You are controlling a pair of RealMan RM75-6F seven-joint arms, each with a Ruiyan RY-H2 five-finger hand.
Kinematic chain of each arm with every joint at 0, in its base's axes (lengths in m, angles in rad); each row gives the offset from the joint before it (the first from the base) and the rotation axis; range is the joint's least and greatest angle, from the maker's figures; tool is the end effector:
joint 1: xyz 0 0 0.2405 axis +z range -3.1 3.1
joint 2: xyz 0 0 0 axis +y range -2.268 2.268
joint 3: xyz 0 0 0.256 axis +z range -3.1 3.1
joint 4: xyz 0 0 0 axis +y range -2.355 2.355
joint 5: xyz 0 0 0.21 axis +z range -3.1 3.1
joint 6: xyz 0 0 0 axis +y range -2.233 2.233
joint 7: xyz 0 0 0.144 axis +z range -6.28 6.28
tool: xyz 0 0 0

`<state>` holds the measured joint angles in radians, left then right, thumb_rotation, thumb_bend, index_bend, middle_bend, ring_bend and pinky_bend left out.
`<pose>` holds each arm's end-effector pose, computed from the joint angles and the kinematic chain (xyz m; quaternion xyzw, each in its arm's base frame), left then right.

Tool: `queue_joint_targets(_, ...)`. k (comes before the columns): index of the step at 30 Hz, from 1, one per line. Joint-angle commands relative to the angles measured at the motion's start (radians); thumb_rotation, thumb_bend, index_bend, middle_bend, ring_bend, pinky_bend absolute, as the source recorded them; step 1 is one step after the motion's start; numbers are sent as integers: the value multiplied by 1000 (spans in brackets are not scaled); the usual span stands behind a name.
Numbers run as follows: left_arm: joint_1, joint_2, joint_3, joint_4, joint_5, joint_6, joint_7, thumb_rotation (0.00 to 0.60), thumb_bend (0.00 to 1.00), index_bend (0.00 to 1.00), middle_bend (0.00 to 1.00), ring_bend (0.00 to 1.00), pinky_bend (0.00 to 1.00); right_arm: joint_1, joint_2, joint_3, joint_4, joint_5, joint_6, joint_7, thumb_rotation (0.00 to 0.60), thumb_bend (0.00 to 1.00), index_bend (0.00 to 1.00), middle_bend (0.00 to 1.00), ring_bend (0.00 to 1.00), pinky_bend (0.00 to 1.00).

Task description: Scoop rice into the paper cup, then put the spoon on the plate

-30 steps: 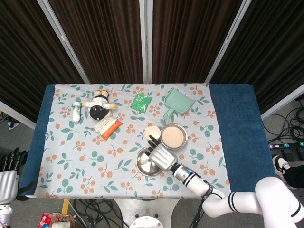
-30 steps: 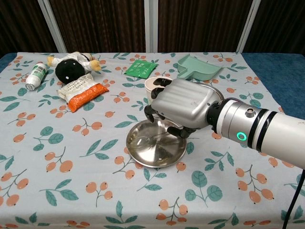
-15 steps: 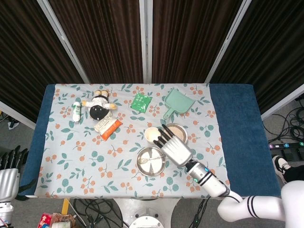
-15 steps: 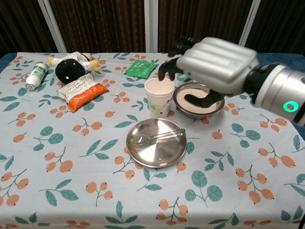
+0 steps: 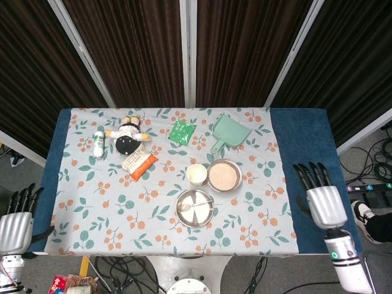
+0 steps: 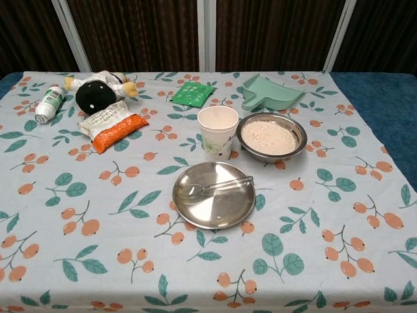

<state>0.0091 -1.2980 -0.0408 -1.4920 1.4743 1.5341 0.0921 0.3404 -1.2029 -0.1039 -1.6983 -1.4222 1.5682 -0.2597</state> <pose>-0.3334 0.1488 0.1179 -0.5657 -0.4013 -0.3552 0.6267 -0.2565 -0.2179 0.1206 0.6565 -0.3170 0.3908 0.5620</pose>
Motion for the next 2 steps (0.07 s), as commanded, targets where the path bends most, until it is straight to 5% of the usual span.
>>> queue_joint_targets(1, -4, -2, -3, -7, 2, 0, 9, 600, 41, 141, 86, 17, 0, -94, 45, -40, 20, -19, 52, 112, 600, 327, 1, 92, 0, 0)
queue_joint_targets(2, -6, -3, -3, -11, 2, 0, 14, 600, 41, 141, 86, 17, 0, -105, 49, -41, 29, -29, 54, 130, 600, 327, 1, 93, 0, 0)
